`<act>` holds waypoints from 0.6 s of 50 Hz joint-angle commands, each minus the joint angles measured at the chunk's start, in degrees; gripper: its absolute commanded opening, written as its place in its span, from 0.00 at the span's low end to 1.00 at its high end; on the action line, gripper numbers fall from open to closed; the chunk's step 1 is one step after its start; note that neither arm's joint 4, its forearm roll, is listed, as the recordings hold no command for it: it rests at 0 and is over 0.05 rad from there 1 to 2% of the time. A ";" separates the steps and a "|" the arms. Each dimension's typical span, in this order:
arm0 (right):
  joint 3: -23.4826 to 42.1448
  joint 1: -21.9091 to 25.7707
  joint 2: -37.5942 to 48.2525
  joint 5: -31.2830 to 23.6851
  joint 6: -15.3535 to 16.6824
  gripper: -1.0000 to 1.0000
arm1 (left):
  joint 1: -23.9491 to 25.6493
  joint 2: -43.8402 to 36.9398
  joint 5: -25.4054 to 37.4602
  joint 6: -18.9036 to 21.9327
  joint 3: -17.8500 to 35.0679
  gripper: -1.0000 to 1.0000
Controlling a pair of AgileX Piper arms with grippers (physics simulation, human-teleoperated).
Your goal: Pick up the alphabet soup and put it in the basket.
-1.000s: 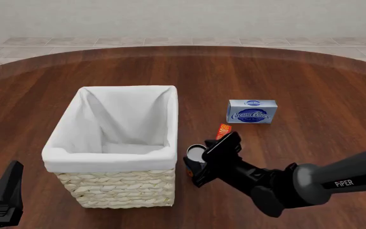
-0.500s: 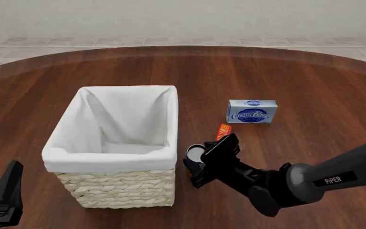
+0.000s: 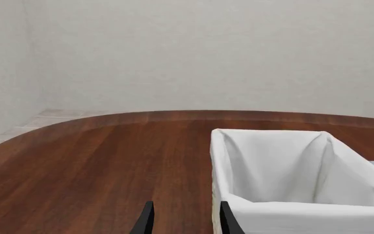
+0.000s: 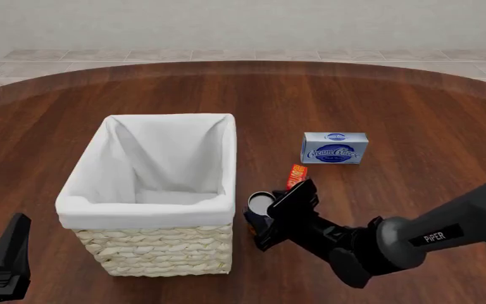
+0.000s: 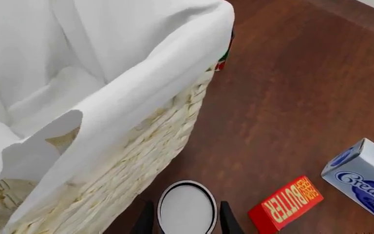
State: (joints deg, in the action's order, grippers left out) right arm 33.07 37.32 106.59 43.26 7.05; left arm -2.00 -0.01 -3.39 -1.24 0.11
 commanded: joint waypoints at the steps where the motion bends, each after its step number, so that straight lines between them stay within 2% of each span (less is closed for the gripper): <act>1: 0.17 -0.16 0.70 0.30 -0.10 1.00 | 0.01 0.00 0.02 0.02 0.00 1.00; 23: 0.81 -0.38 3.12 1.37 -0.71 1.00 | 0.00 0.00 0.00 0.00 0.00 1.00; 24: 0.73 -0.37 3.04 1.46 -0.68 0.00 | 0.00 0.00 0.00 -0.01 0.00 1.00; 30: -0.12 -0.84 2.05 2.14 -0.21 0.00 | 0.01 0.00 0.02 0.03 0.00 1.00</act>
State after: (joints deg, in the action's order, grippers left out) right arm 33.44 36.89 109.07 44.78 7.16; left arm -2.00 -0.01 -3.38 -1.23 0.11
